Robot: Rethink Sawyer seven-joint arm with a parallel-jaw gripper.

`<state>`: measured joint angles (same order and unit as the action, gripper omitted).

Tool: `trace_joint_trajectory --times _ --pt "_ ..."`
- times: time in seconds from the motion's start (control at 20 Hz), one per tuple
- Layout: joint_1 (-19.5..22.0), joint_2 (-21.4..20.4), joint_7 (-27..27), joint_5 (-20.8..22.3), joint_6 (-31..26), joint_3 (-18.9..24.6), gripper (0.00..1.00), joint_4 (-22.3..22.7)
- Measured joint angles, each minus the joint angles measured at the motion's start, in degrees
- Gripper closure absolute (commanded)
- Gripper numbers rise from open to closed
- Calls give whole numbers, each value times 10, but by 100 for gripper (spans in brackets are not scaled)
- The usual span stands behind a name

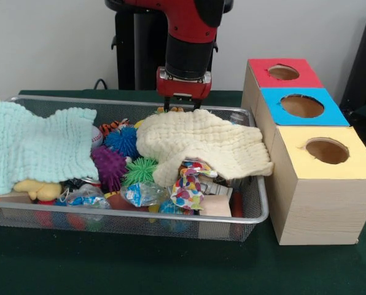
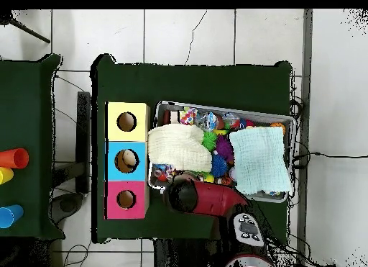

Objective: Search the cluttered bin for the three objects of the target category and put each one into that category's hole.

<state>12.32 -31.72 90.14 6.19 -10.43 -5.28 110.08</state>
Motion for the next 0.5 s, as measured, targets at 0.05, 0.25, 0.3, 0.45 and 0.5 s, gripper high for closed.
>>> trace_joint_trajectory --times 0.05,0.25,0.3,0.45,0.5 --pt "0 -2 0 -1 0 0 0 2" --pt "-6 -6 0 -2 0 -4 0 7" --pt "-9 -6 0 -2 0 -7 0 7" --pt "-26 -2 0 -2 0 -21 0 7" --pt "-34 1 0 -2 0 -27 0 8"
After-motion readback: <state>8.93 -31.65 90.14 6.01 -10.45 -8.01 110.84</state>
